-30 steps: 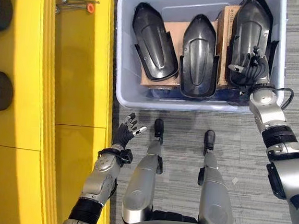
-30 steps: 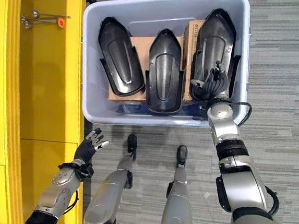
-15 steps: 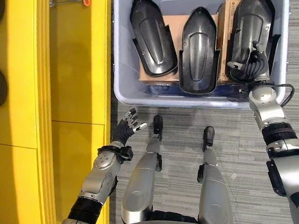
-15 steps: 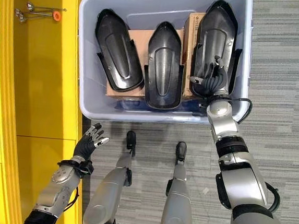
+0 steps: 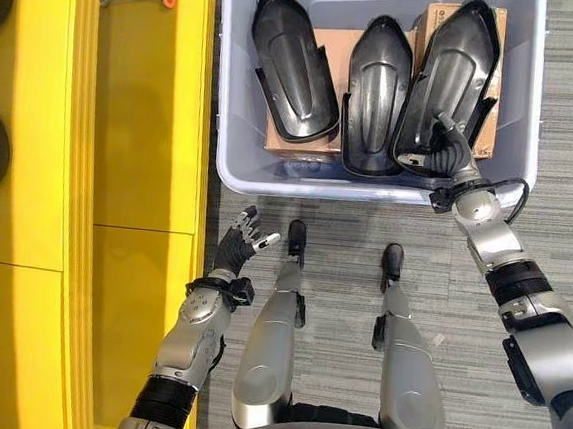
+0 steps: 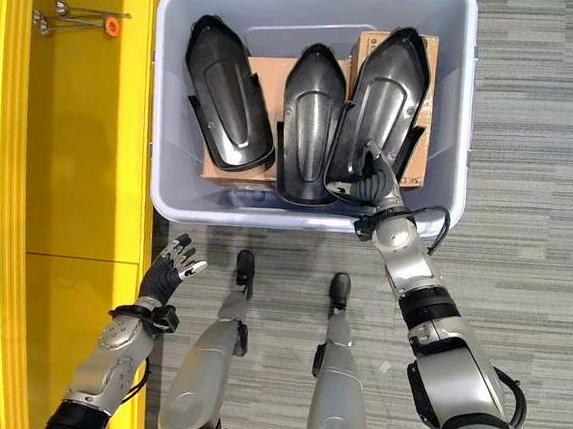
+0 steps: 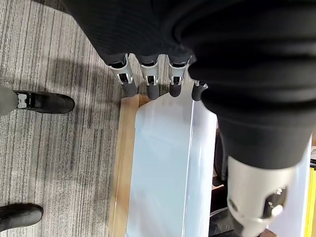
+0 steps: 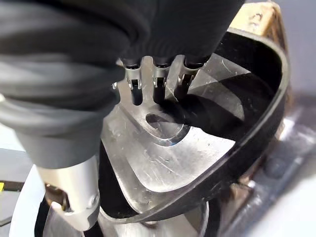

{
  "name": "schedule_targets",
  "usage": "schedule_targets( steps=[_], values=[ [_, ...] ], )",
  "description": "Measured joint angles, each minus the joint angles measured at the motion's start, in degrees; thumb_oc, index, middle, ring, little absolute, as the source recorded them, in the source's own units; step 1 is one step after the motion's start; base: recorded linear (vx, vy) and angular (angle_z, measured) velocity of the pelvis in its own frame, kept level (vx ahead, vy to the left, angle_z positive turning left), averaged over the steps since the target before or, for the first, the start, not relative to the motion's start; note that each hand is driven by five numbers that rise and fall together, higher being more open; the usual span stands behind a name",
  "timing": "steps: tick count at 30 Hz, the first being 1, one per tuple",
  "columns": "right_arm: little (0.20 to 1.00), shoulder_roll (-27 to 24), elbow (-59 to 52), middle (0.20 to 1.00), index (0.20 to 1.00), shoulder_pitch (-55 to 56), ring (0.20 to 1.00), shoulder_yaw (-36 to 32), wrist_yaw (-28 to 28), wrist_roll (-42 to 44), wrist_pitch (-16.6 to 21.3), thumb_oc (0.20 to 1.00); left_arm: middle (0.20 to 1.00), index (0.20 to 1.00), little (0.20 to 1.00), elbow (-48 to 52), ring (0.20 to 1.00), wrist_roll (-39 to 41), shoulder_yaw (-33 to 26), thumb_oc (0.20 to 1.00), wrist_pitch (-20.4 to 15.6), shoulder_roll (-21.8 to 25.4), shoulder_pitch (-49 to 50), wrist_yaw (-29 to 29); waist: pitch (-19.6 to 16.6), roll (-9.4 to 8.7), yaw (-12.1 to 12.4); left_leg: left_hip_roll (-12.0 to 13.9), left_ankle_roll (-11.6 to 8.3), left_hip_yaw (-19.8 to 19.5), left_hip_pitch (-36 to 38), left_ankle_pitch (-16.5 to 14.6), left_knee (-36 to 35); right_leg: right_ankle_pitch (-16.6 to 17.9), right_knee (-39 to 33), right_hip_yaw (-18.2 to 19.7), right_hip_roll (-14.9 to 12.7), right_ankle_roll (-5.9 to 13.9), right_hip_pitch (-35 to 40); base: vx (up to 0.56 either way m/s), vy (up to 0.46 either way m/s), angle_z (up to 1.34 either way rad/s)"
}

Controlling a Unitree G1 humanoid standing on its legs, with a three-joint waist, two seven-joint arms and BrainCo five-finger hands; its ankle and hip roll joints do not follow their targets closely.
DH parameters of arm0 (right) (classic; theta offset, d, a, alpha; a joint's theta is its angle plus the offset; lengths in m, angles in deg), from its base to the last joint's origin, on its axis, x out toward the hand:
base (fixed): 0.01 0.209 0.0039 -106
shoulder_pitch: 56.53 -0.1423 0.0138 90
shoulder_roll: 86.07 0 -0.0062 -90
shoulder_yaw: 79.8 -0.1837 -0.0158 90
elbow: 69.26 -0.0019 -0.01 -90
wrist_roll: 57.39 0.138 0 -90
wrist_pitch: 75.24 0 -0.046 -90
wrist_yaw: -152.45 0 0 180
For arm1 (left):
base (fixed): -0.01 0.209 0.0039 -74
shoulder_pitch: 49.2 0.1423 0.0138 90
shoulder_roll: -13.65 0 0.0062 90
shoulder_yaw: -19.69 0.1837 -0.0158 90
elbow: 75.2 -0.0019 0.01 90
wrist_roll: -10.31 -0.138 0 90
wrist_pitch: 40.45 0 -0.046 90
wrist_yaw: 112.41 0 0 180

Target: Move parts from the plastic box to the shelf.

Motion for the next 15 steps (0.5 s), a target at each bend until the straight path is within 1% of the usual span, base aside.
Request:
schedule_targets(
  steps=[1,3,4,5,6,7,8,9,10,11,13,15],
  values=[
    [1.000,0.0,-0.3,1.000,1.000,0.2,1.000,0.1,-0.2,0.0,-0.2,1.000,1.000,1.000,1.000,0.0,1.000,0.0,0.0,1.000,0.0,0.0,0.0,0.0,0.0,-0.07,0.0,0.0,0.02,0.0,0.1,0.0,0.0,0.1,0.0,0.0,0.1,-0.03,0.0,0.00,0.000,0.00],
    [1.000,-0.6,-2.3,1.000,1.000,1.3,1.000,1.2,-2.1,-0.3,-1.8,1.000,1.000,1.000,1.000,0.0,1.000,0.0,-1.0,1.000,0.0,0.0,0.0,0.0,0.1,-0.95,-0.1,0.3,0.05,0.0,0.6,0.0,0.0,0.1,0.0,0.0,0.2,-0.09,0.5,0.00,0.000,0.00],
    [1.000,-1.2,-4.2,1.000,1.000,1.5,1.000,1.0,-2.2,-0.4,-2.9,1.000,1.000,1.000,1.000,0.0,1.000,0.0,-1.7,1.000,0.0,0.2,0.0,-0.1,0.1,-0.98,-0.1,0.3,0.06,0.0,0.6,0.0,0.0,0.1,0.0,0.0,0.3,-0.12,0.5,0.00,0.000,0.00],
    [1.000,-2.4,-8.9,1.000,1.000,2.2,1.000,-0.1,-2.1,-0.5,-3.8,1.000,1.000,1.000,1.000,0.0,1.000,0.0,-2.9,1.000,0.0,0.2,0.0,-0.2,0.1,-1.00,-0.1,0.3,0.07,0.0,0.6,0.0,0.0,0.1,0.0,0.1,0.3,-0.13,0.5,0.00,0.000,0.00],
    [1.000,-2.3,-14.4,1.000,1.000,3.5,1.000,-3.0,-1.6,-0.4,-3.9,1.000,1.000,1.000,1.000,0.0,1.000,0.0,-3.7,1.000,0.0,0.2,-0.1,-0.4,0.2,-1.12,-0.5,0.3,0.06,0.0,0.6,0.0,0.0,0.1,0.0,0.1,0.3,-0.14,0.5,0.00,0.000,0.00],
    [1.000,-1.6,-17.7,1.000,1.000,5.1,1.000,-5.1,-0.9,-0.4,-3.8,1.000,1.000,1.000,1.000,-0.1,1.000,0.0,-3.7,1.000,0.0,0.2,-0.2,-0.4,0.2,-1.21,-0.7,0.3,0.03,0.0,0.6,0.0,0.0,0.1,0.0,0.1,0.3,-0.16,0.5,0.00,0.000,0.00],
    [1.000,0.8,-23.6,1.000,1.000,8.7,1.000,-10.1,-0.6,-0.3,-3.9,1.000,1.000,1.000,1.000,-0.4,1.000,0.0,-3.6,1.000,0.0,-0.1,-0.2,-0.4,0.3,-1.28,-0.9,0.3,0.02,0.0,0.6,0.0,0.0,0.1,0.0,0.1,0.3,-0.25,0.5,0.00,0.000,0.00],
    [1.000,3.3,-32.5,1.000,1.000,14.2,1.000,-14.6,0.7,-0.3,-3.3,1.000,1.000,1.000,1.000,-0.7,1.000,0.0,-3.6,1.000,0.2,-0.4,0.0,-0.5,0.4,-1.49,-1.2,0.3,-0.04,0.1,0.7,0.0,0.0,0.0,0.0,0.1,0.3,-0.32,0.6,0.00,0.000,0.00],
    [1.000,3.3,-32.9,1.000,1.000,15.3,1.000,-14.5,1.1,-0.3,-3.2,1.000,1.000,1.000,1.000,-0.7,1.000,0.0,-3.6,1.000,0.2,-0.1,0.0,-0.5,0.7,-1.91,-2.2,0.3,-0.05,0.1,0.9,0.0,0.0,0.0,0.0,0.1,0.3,-0.31,0.8,0.01,0.001,-0.07],
    [1.000,3.3,-33.4,1.000,1.000,16.0,1.000,-14.2,1.4,-0.4,-3.6,1.000,1.000,1.000,1.000,-0.6,1.000,0.0,-3.4,1.000,0.2,0.0,0.0,-0.5,0.8,-2.12,-2.6,0.3,-0.02,0.3,1.2,0.0,0.0,0.0,0.0,0.2,0.3,-0.30,0.8,0.01,0.002,-0.09],
    [1.000,3.7,-35.5,1.000,1.000,17.0,1.000,-14.4,2.1,-0.5,-3.6,1.000,1.000,1.000,1.000,-0.7,1.000,0.0,-3.3,1.000,0.2,0.0,0.0,-0.5,0.8,-2.12,-3.5,0.5,0.11,0.3,1.3,-0.2,0.0,0.0,0.0,0.6,0.5,-0.31,0.9,0.01,-0.002,-0.09],
    [1.000,5.2,-37.2,1.000,1.000,17.5,1.000,-15.8,2.6,-0.5,-3.6,1.000,1.000,1.000,1.000,-0.7,1.000,0.0,-3.3,1.000,0.2,-0.1,0.1,-0.7,0.8,-2.08,-3.8,0.6,0.10,0.7,1.5,-0.2,0.0,0.0,0.0,1.0,0.5,-0.32,0.9,0.01,-0.005,-0.07]
  ],
)
